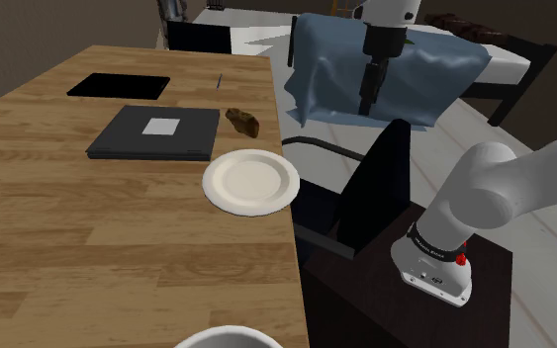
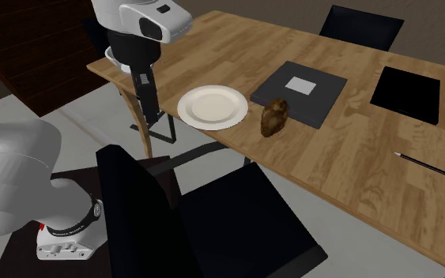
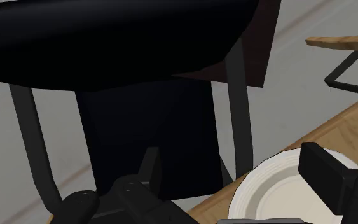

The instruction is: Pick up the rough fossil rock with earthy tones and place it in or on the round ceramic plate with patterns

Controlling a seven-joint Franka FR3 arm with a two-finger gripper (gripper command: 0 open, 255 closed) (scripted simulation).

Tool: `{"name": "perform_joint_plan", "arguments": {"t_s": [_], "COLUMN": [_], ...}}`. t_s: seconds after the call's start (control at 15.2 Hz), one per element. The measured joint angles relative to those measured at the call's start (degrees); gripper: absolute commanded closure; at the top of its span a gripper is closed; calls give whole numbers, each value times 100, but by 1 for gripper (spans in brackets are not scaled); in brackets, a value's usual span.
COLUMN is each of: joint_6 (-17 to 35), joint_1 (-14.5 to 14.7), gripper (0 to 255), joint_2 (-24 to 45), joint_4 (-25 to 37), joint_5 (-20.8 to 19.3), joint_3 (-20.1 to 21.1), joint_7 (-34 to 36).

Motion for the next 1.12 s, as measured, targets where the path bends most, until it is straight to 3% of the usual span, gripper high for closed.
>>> {"name": "perform_joint_plan", "arguments": {"t_s": [0.26,1.12], "joint_6": [348,1930], "joint_1": [3,37], "gripper": [0,0], "joint_2": [376,2952], "joint_4": [84,1480], "joint_5": [11,-20], "joint_3": [37,307], "joint_7": [-29,-42]}}
